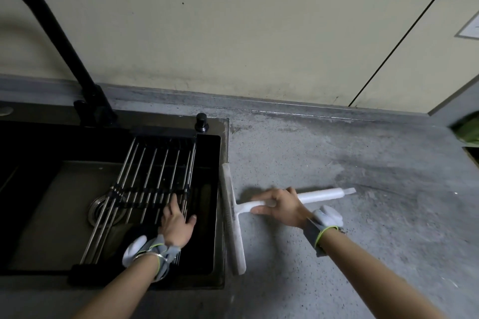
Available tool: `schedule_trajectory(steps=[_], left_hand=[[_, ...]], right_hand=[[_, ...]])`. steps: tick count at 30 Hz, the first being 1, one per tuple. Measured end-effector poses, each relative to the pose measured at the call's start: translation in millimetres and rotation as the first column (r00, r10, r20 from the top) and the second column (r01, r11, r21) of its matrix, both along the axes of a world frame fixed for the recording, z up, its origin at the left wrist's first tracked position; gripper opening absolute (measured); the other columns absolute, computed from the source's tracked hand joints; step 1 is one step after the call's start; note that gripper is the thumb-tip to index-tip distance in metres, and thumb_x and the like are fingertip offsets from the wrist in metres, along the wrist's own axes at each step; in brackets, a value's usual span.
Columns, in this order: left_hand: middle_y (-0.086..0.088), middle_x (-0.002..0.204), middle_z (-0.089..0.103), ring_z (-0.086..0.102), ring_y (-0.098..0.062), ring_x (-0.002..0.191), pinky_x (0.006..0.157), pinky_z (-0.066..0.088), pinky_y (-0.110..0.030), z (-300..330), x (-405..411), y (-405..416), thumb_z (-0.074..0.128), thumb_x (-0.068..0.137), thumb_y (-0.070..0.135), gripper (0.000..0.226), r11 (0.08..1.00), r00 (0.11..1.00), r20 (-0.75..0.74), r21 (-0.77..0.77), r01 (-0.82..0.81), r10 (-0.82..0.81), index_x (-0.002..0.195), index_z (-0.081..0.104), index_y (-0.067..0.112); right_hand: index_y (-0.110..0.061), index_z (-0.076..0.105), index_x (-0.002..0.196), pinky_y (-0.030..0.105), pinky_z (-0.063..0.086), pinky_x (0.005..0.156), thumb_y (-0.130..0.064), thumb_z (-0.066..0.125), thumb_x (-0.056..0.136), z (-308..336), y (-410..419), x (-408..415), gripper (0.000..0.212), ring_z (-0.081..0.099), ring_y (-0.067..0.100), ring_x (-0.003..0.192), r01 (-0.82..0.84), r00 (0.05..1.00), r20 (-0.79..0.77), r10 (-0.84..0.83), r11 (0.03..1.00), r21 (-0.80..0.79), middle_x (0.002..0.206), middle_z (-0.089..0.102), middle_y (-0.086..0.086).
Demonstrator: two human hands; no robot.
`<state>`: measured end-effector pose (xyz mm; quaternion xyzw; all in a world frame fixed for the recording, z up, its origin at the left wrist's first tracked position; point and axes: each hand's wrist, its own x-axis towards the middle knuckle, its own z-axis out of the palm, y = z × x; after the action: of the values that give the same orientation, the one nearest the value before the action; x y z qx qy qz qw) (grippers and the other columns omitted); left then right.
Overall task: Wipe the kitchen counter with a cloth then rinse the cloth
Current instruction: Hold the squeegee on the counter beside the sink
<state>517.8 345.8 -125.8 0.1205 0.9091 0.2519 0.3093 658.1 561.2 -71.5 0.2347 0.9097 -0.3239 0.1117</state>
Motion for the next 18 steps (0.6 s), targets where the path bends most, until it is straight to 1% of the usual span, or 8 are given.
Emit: schedule_trajectory(steps=[3,5,7,9,11,12,15,18], left_hand=[[-0.014,0.155,0.013,0.021,-0.031,0.142,0.114,0.025,-0.038,0,5,-23,0.048,0.097,0.028,0.065,0.998,0.998,0.018,0.028,0.052,-0.053,0.150,0.015,0.010],[-0.014,0.153,0.022,0.027,-0.030,0.139,0.113,0.027,-0.036,-3,8,-38,0.048,0.098,0.026,0.058,0.995,0.996,0.002,0.026,0.091,-0.091,0.148,0.024,0.009],[-0.014,0.149,0.030,0.033,-0.029,0.137,0.112,0.028,-0.033,-5,14,-53,0.049,0.097,0.024,0.053,0.991,0.991,-0.033,0.028,0.132,-0.131,0.145,0.032,0.009],[-0.011,0.146,0.036,0.037,-0.025,0.134,0.109,0.029,-0.029,-7,20,-63,0.049,0.097,0.023,0.050,0.983,0.980,-0.085,0.022,0.183,-0.181,0.143,0.036,0.010],[-0.007,0.148,0.035,0.037,-0.022,0.135,0.108,0.028,-0.026,-8,26,-68,0.047,0.097,0.027,0.050,0.968,0.959,-0.138,-0.022,0.248,-0.249,0.144,0.034,0.012],[-0.005,0.151,0.031,0.035,-0.021,0.136,0.108,0.027,-0.025,-9,29,-69,0.045,0.098,0.030,0.052,0.955,0.941,-0.161,-0.070,0.289,-0.297,0.145,0.031,0.013],[0.002,0.156,0.020,0.028,-0.017,0.140,0.110,0.023,-0.027,-9,34,-70,0.035,0.100,0.039,0.056,0.909,0.891,-0.206,-0.199,0.366,-0.404,0.149,0.020,0.015],[0.005,0.157,0.019,0.026,-0.013,0.140,0.111,0.022,-0.028,-8,36,-71,0.028,0.101,0.043,0.058,0.876,0.861,-0.214,-0.265,0.403,-0.460,0.150,0.013,0.016]], right_hand=[[-0.035,0.064,0.114,0.031,0.021,0.091,-0.046,0.063,0.082,4,9,23,0.034,0.049,0.008,0.100,0.128,0.991,-0.022,-0.129,0.990,-0.060,0.099,0.059,-0.021],[-0.035,0.063,0.115,0.031,0.021,0.094,-0.046,0.061,0.083,7,23,42,0.034,0.051,0.011,0.105,0.181,0.983,0.001,-0.181,0.983,-0.023,0.106,0.060,-0.018],[-0.035,0.063,0.116,0.033,0.022,0.100,-0.047,0.060,0.083,11,33,65,0.035,0.051,0.007,0.106,0.224,0.974,0.031,-0.225,0.974,0.021,0.116,0.059,-0.019],[-0.037,0.062,0.115,0.035,0.026,0.099,-0.048,0.060,0.083,15,42,87,0.034,0.052,0.000,0.094,0.259,0.964,0.055,-0.261,0.965,0.038,0.116,0.057,-0.021],[-0.039,0.063,0.113,0.033,0.029,0.094,-0.049,0.061,0.082,18,44,105,0.033,0.052,-0.005,0.080,0.298,0.951,0.072,-0.301,0.953,0.051,0.109,0.058,-0.023],[-0.039,0.064,0.112,0.031,0.027,0.091,-0.049,0.061,0.082,18,44,112,0.032,0.052,-0.004,0.078,0.315,0.944,0.082,-0.319,0.947,0.063,0.105,0.059,-0.024],[-0.043,0.063,0.107,0.028,0.015,0.078,-0.051,0.060,0.082,16,34,123,0.026,0.052,0.002,0.088,0.305,0.938,0.138,-0.320,0.945,0.115,0.091,0.059,-0.026],[-0.045,0.061,0.106,0.030,0.018,0.079,-0.052,0.060,0.083,14,18,119,0.025,0.052,0.003,0.088,0.281,0.942,0.158,-0.296,0.954,0.106,0.094,0.059,-0.025]])
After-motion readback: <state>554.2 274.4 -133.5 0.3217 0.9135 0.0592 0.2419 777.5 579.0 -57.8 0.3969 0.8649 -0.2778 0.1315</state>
